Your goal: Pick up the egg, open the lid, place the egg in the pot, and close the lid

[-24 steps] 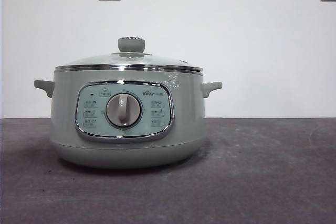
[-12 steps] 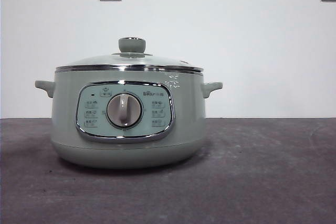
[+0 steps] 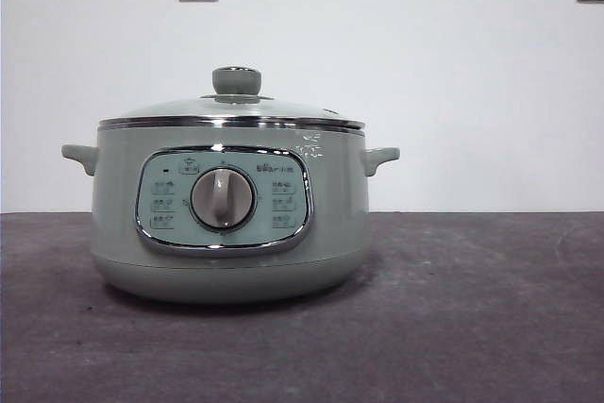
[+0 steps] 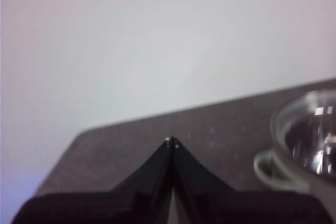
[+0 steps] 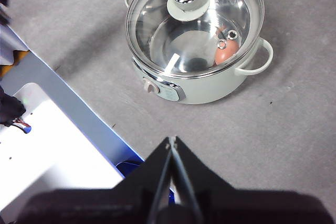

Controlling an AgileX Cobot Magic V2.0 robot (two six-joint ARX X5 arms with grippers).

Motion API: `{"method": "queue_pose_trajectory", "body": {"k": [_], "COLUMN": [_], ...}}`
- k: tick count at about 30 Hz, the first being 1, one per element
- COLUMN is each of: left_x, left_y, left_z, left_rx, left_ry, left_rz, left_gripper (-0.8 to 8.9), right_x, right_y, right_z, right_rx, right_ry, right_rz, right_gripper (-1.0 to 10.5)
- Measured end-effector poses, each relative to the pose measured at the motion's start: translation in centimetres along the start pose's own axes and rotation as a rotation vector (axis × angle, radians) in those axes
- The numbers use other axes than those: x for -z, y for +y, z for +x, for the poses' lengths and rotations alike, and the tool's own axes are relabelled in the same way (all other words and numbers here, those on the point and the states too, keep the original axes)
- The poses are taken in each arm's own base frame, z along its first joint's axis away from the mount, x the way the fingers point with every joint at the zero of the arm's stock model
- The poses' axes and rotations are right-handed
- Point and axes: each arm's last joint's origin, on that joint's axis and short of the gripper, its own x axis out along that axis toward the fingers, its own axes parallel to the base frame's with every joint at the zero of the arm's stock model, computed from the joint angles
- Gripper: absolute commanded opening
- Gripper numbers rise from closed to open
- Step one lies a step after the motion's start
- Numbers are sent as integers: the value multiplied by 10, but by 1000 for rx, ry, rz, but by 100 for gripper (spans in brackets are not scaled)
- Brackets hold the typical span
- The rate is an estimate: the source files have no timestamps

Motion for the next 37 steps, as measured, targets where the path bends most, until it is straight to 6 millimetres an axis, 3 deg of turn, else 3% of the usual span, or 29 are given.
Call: {"method": "queue_pose_trajectory", "body": {"k": [6,15,21,37], "left_x": [45,79,86,86], "left_y": [-6,-12,-13,-13], "left_z": [3,5,3,3], "left_rx": [-7,1,6,8], "left_ry": [80,146,221,223], "left_rz": [-11,-53,-106,-119], "left_gripper": [-3,-3,-3,-3], "right_x": [0,0,0,0], "right_y": [0,0,0,0], "right_z": [0,0,0,0], "right_rx": [0,0,0,0], "right_ry": [0,0,0,0], "right_rz": [0,0,0,0], "right_gripper": [0,0,0,0]}}
